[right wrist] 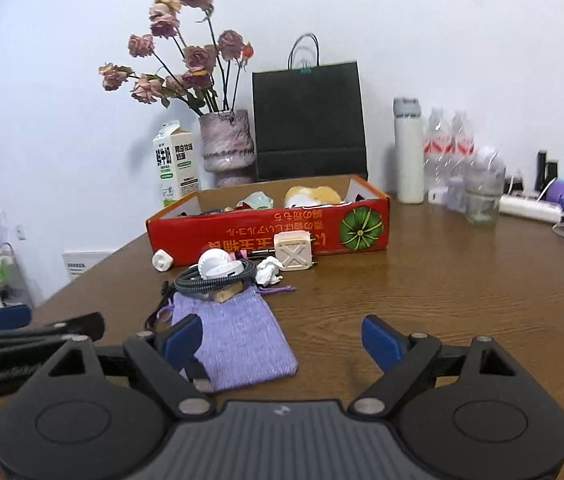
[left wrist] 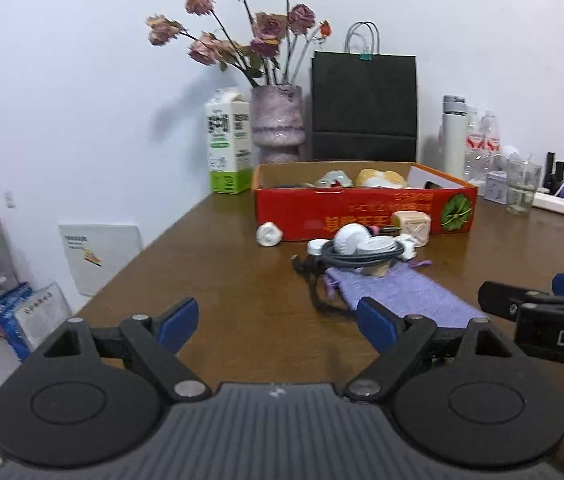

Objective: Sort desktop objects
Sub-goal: 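Withdraw both open tools back over the table, then grasp the white round disc with the right tool while the left tool grasps the black cable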

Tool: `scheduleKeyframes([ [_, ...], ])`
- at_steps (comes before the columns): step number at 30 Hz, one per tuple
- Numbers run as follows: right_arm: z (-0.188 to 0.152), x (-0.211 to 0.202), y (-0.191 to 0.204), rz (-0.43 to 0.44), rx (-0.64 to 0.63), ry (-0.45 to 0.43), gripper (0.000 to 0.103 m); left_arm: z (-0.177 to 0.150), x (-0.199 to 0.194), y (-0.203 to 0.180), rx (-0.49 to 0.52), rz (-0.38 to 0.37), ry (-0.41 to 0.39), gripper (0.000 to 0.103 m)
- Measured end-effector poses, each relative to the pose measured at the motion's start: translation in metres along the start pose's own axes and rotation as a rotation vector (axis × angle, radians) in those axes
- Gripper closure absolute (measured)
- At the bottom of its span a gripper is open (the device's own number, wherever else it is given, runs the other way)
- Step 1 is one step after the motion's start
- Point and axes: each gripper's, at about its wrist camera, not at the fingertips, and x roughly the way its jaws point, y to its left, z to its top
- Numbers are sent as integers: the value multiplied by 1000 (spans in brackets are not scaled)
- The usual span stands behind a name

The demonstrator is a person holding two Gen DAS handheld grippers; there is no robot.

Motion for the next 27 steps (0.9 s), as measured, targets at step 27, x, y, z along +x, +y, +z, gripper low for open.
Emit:
scheduleKeyframes([
  [27, 22, 34, -29, 100, 47, 120, 20, 16, 57, 8, -32, -60, 185, 17],
])
